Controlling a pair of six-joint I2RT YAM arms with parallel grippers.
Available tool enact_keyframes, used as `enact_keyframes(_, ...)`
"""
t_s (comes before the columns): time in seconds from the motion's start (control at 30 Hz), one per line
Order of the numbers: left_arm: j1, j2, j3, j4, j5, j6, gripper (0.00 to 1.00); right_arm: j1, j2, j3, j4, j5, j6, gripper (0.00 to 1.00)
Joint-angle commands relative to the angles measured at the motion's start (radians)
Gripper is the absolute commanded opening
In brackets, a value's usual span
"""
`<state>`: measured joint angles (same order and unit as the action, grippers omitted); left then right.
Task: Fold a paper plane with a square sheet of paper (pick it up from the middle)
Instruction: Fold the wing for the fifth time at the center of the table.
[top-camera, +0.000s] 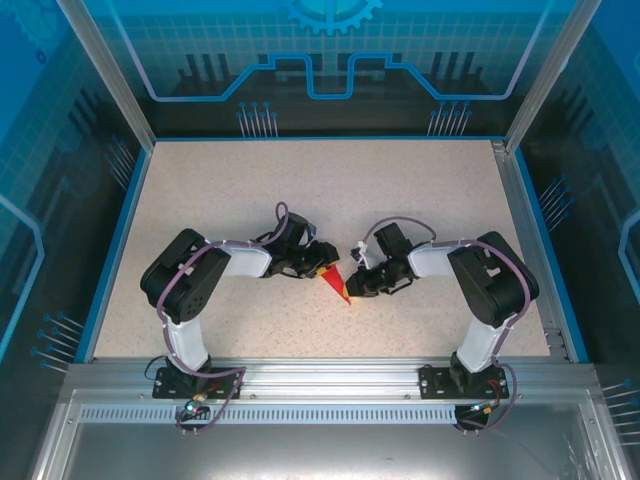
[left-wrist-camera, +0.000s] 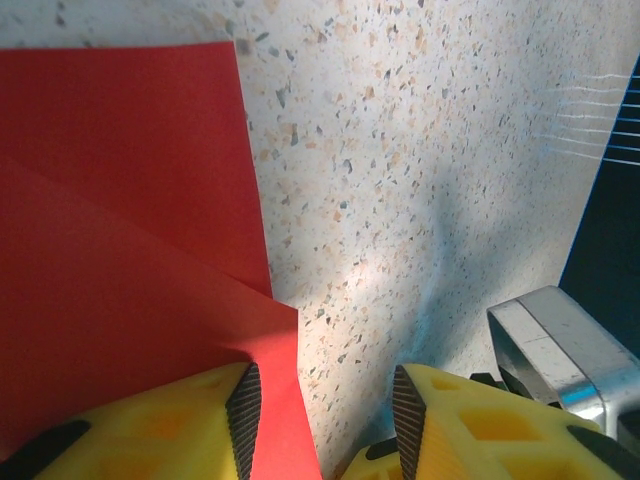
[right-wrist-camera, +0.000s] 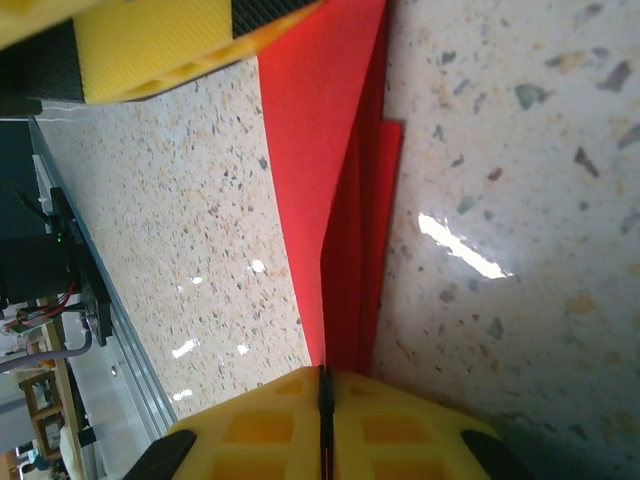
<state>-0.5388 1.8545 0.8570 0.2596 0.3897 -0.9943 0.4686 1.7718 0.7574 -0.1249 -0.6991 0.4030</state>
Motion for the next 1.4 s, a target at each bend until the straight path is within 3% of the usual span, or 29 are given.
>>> enact_keyframes(0.0,0.023,0.058,-0.01,-0.102,-0.073,0.021,0.43,0.007,-0.002,-0.027,-0.152,-0.007,-0.007,0.1)
enact_keyframes(0.2,0.025,0.061,-0.009,-0.103,-0.071,0.02,0.43,0.007,-0.008,-0.049,-0.178,0.017,-0.007,0.1)
enact_keyframes(0.37,0.025,0.068,-0.004,-0.105,-0.067,0.018,0.43,0.012,0.033,-0.038,-0.213,0.055,0.023,0.03)
enact_keyframes(0.6,0.027,0.069,-0.003,-0.105,-0.065,0.017,0.43,0.033,-0.009,-0.048,-0.294,0.178,0.029,0.06)
enact_keyframes(0.87,0.034,0.066,-0.005,-0.117,-0.069,0.021,0.42,0.056,-0.063,-0.052,-0.341,0.231,0.034,0.08)
enact_keyframes(1.1,0.035,0.068,-0.013,-0.114,-0.067,0.018,0.42,0.058,-0.069,-0.056,-0.339,0.236,0.033,0.0)
enact_keyframes(1.37,0.036,0.075,-0.011,-0.105,-0.06,0.014,0.42,0.058,-0.09,-0.056,-0.324,0.227,0.032,0.05)
